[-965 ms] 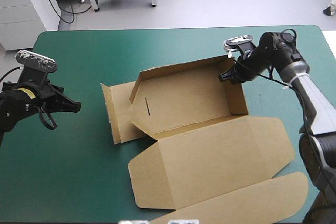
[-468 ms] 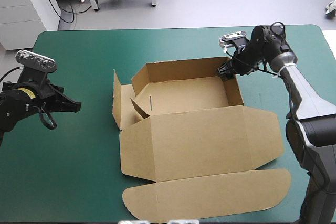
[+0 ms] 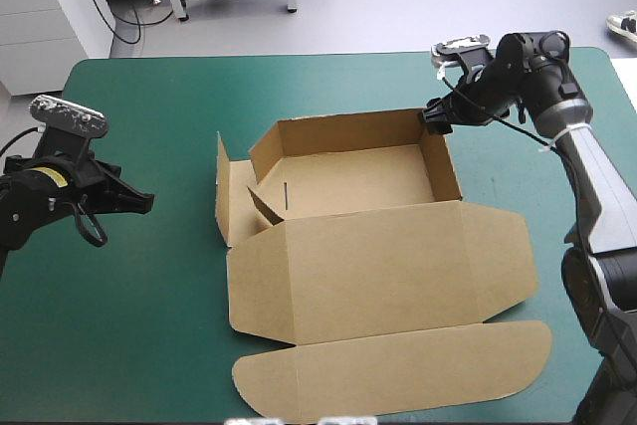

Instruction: Fold the box

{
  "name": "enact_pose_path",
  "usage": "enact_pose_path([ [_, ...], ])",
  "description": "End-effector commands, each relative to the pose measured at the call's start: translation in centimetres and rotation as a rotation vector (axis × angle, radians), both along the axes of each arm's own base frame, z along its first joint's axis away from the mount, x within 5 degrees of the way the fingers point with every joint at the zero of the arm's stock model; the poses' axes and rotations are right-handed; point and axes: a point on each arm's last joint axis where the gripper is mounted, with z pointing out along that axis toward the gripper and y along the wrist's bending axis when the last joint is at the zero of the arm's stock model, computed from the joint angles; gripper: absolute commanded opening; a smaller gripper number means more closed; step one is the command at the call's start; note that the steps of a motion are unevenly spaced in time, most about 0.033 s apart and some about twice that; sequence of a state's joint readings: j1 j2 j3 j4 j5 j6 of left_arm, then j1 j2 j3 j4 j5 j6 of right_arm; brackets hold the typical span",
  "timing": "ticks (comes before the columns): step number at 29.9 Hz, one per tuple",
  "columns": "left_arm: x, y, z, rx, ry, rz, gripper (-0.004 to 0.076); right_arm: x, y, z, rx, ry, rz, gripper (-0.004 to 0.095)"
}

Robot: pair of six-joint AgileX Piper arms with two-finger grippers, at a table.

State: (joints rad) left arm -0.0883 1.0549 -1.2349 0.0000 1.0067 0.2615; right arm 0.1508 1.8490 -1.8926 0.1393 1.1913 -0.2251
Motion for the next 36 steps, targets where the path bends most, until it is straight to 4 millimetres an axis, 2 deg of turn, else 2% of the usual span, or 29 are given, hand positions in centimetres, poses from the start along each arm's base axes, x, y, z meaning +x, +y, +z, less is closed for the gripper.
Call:
enact_pose_path([
  [1, -0.3, -0.1, 1.5, -0.025, -0.091, 0.002, -0.0008, -1.5, -0.3, 3.8, 0.022, -0.121, -0.007, 0.0699],
  [4, -0.3, -0.1, 1.5, -0.025, -0.091, 0.002, -0.0008, -1.2, -0.3, 3.4, 0.019, -0.110, -0.007, 0.0699],
  [8, -0.3, -0.1, 1.5, -0.025, -0.091, 0.002, -0.0008, -0.2, -0.2, 1.8, 0.013, -0.071, -0.007, 0.0699],
  [15, -0.3, -0.1, 1.5, -0.024, -0.091, 0.000, -0.0008, 2.3, 0.2, -2.7, -0.001, 0.038, -0.011, 0.0699],
  [19, -0.3, -0.1, 1.5, -0.024, -0.091, 0.000, -0.0008, 3.1, 0.4, -4.6, 0.003, 0.083, -0.010, 0.0699],
  [27, -0.3, -0.1, 1.5, -0.025, -0.100, 0.001, -0.0008, 3.6, 0.9, -5.8, 0.035, 0.115, 0.006, 0.0686],
  [32, -0.3, 0.0, 1.6, -0.020, -0.103, 0.000, -0.0008, 3.6, 0.8, -5.8, 0.023, 0.111, 0.018, 0.0555],
  [36, -0.3, 0.0, 1.6, -0.020, -0.103, 0.000, -0.0008, 3.6, 0.8, -5.8, 0.023, 0.111, 0.018, 0.0307],
])
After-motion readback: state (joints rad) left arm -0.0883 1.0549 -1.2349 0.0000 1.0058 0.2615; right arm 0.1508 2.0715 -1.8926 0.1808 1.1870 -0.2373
